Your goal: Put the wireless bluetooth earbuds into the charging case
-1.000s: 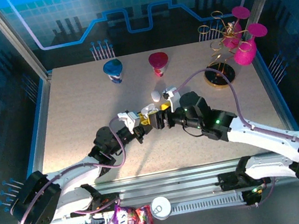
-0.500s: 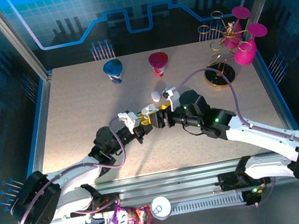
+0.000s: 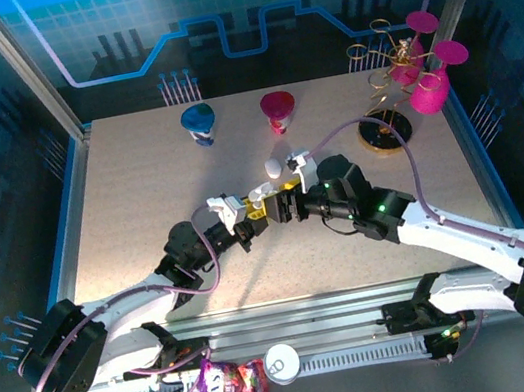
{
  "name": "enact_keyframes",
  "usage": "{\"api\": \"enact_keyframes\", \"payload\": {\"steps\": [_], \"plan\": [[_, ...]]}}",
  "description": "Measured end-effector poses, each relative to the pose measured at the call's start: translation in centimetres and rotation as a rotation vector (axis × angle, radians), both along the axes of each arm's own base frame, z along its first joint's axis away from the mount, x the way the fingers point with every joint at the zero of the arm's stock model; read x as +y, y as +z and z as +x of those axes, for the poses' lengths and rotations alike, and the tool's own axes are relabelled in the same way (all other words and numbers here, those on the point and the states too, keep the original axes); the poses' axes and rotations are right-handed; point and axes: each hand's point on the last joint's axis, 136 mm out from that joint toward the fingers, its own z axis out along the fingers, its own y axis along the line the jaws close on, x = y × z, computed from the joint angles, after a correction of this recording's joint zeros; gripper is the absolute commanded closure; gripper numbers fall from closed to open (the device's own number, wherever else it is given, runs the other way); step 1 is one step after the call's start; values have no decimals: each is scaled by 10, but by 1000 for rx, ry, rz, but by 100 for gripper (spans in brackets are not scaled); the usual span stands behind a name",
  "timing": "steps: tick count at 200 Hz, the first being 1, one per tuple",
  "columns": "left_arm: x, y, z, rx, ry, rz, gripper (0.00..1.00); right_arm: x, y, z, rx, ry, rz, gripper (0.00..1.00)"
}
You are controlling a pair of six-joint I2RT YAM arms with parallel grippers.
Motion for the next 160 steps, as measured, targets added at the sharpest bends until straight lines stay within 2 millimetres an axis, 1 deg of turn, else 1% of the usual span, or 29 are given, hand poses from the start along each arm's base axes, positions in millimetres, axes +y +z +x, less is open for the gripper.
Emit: {"api": "enact_keyframes", "payload": {"steps": [26, 63, 93, 125, 160], "plan": [[0, 0, 0, 2, 0, 2, 100, 6, 1, 0, 5, 32, -15, 30], [0, 1, -1, -3, 0, -2, 100, 8, 5, -4, -4, 60, -20, 22], [1, 2, -1, -8, 0, -4, 100, 4, 16, -8, -26, 64, 0, 20], [1, 3, -1, -9, 0, -4, 100, -1, 29, -11, -53, 53, 24, 22], [1, 3, -1, -9, 0, -4, 100, -7, 29, -7, -45, 24, 26, 30]]}}
